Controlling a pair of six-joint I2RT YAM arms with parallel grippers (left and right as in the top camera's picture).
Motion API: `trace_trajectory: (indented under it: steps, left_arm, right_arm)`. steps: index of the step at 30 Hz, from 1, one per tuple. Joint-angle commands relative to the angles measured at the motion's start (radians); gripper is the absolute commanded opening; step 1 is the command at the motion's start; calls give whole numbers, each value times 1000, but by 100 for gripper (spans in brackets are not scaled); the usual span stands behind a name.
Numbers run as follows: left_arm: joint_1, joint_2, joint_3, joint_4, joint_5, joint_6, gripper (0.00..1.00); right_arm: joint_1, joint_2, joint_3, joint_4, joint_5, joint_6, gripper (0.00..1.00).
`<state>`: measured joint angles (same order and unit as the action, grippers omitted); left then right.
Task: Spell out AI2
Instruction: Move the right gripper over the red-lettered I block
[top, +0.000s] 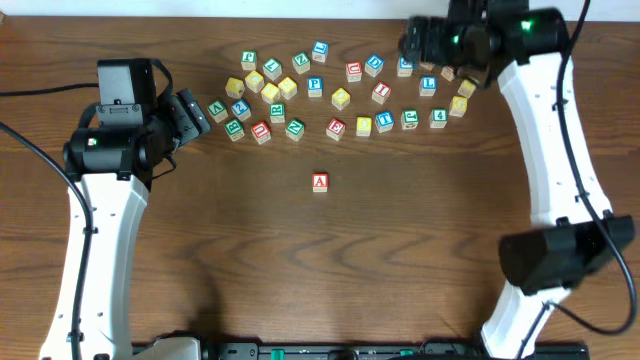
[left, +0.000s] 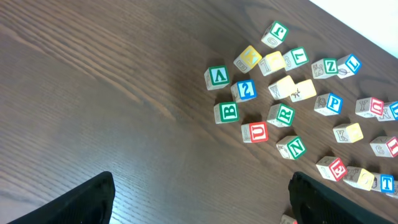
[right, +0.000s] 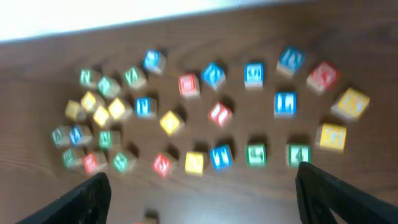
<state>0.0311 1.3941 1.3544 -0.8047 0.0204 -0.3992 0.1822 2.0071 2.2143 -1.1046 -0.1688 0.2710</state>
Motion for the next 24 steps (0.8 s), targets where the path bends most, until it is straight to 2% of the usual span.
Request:
trace_trajectory:
  steps: [1, 3, 10, 16, 24]
  left_arm:
    - [3, 5, 21, -7, -5, -2, 88]
    - [3, 5, 19, -10, -5, -2, 88]
    - [3, 15, 14, -10, -5, -2, 88]
    - [3, 26, 9, -10, -5, -2, 88]
    - [3, 27, 8, -10, -5, -2, 88]
  right_arm:
    - [39, 141, 142, -4, 21, 32, 90]
    - [63, 230, 212, 21, 32, 59, 88]
    - [107, 358, 218, 115, 145, 163, 85]
    - [115, 453, 218, 129, 151, 233, 84]
    - [111, 503, 216, 122, 192, 294, 87]
